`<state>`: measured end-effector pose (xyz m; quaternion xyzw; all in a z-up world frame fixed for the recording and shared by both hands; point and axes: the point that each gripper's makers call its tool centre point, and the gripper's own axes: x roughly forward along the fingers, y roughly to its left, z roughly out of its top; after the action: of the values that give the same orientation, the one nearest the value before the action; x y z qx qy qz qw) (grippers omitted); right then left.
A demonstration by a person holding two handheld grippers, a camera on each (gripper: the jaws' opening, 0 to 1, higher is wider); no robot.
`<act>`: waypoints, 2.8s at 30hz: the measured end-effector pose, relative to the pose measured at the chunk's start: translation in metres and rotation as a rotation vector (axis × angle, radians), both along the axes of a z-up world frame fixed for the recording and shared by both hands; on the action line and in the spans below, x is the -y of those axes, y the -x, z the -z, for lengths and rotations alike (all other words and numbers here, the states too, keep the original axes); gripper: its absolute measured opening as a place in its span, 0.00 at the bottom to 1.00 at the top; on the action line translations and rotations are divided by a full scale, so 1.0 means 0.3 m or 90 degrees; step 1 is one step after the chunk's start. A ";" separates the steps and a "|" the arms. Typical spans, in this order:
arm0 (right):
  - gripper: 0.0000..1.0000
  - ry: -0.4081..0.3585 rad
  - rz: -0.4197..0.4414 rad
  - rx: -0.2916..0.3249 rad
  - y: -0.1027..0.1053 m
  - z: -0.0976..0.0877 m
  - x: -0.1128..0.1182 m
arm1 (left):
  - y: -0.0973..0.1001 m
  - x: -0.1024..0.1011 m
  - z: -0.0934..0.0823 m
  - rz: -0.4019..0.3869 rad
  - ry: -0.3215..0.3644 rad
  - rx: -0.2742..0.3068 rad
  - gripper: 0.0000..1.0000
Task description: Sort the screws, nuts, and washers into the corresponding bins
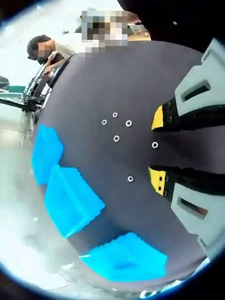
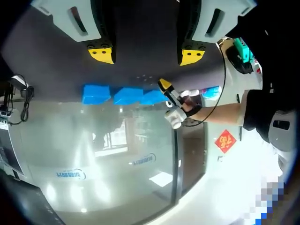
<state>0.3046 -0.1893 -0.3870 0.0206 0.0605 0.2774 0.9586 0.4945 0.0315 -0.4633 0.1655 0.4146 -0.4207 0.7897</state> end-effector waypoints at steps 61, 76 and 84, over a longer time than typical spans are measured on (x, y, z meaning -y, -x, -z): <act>0.48 -0.016 -0.015 0.016 -0.010 -0.052 -0.071 | 0.262 -0.016 -0.432 -0.135 0.388 0.352 0.06; 0.48 -0.013 -0.011 0.025 -0.011 -0.060 -0.072 | 0.088 -0.177 -0.428 -0.243 0.378 0.408 0.06; 0.48 -0.019 -0.004 0.024 -0.011 -0.056 -0.055 | -0.120 -0.295 -0.469 -0.295 0.344 0.446 0.06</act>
<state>0.3078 -0.1729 -0.3701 0.0297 0.0383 0.2819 0.9582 0.5306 0.1200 -0.3225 -0.0104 0.0265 -0.2458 0.9689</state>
